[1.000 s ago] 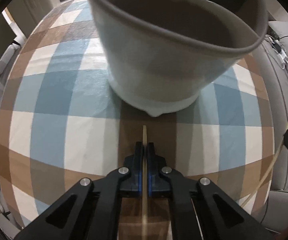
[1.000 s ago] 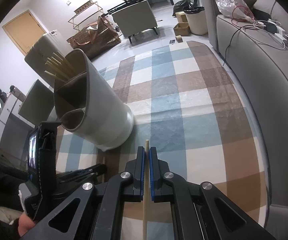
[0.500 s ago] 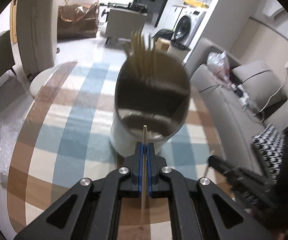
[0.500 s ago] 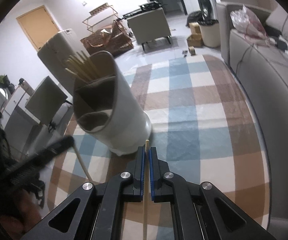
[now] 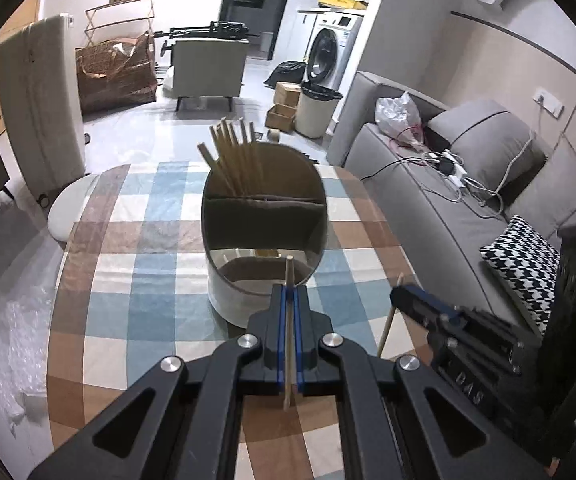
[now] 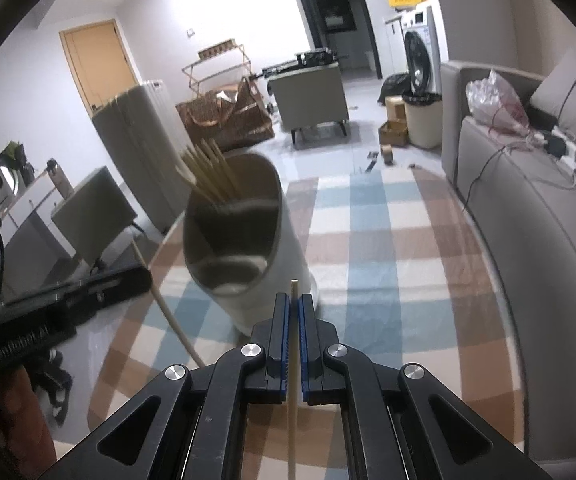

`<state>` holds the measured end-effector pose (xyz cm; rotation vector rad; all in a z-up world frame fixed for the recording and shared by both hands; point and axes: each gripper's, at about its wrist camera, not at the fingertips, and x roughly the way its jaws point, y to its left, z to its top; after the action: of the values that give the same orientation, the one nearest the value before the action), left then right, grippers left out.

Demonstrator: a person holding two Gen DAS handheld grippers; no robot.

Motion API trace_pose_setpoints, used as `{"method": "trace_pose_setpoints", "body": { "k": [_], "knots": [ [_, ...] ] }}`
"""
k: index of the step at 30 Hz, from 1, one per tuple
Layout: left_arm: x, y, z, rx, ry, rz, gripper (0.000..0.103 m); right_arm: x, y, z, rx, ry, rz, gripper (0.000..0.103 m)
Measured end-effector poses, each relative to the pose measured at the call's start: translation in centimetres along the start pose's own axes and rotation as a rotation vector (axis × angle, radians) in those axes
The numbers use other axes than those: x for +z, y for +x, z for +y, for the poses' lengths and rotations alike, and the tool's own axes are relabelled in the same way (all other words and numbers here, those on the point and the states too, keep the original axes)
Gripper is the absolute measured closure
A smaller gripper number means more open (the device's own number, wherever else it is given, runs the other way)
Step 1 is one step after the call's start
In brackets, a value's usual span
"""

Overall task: Organize utensils
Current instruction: 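Lift both held chopsticks up and over the utensil holder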

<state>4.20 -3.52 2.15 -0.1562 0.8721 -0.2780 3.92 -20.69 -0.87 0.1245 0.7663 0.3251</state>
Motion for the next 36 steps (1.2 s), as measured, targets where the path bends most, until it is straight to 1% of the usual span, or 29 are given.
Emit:
{"method": "trace_pose_setpoints", "body": {
  "k": [4, 9, 14, 16, 18, 20, 26, 28, 32, 36],
  "knots": [
    [0.8, -1.8, 0.1, -0.023, 0.003, -0.013, 0.103, 1.4, -1.6, 0.5, 0.008, 0.01, -0.044, 0.1],
    [2.7, -4.1, -0.1, -0.042, 0.008, -0.025, 0.103, 4.2, -4.0, 2.1, 0.017, -0.021, -0.103, 0.1],
    [5.6, -6.7, -0.1, -0.052, 0.01, -0.052, 0.103, 8.0, -6.9, 3.6, 0.038, -0.028, -0.175, 0.1],
    [7.0, -7.9, 0.1, -0.07, 0.0, -0.072, 0.103, 9.4, -7.8, 4.1, 0.048, -0.031, -0.201, 0.1],
    [8.0, -8.5, 0.3, -0.063, -0.003, -0.087, 0.103, 10.8, -8.6, 4.6, 0.053, -0.038, -0.223, 0.1],
    [9.4, -9.1, 0.7, -0.071, -0.019, -0.1, 0.103, 12.2, -9.2, 5.0, 0.058, -0.047, -0.239, 0.1],
    [12.3, -9.5, 1.0, -0.064, -0.019, -0.145, 0.103, 16.9, -10.3, 6.0, 0.065, -0.08, -0.287, 0.1],
    [13.4, -9.2, 1.4, -0.067, -0.026, -0.154, 0.103, 17.9, -10.2, 6.2, 0.06, -0.094, -0.3, 0.1],
    [14.5, -8.0, 2.1, -0.062, -0.034, -0.171, 0.103, 20.2, -8.9, 6.8, 0.061, -0.129, -0.321, 0.1],
    [15.7, -5.9, 3.4, -0.064, -0.064, -0.18, 0.103, 21.4, -6.5, 7.1, 0.051, -0.15, -0.326, 0.1]
  ]
}}
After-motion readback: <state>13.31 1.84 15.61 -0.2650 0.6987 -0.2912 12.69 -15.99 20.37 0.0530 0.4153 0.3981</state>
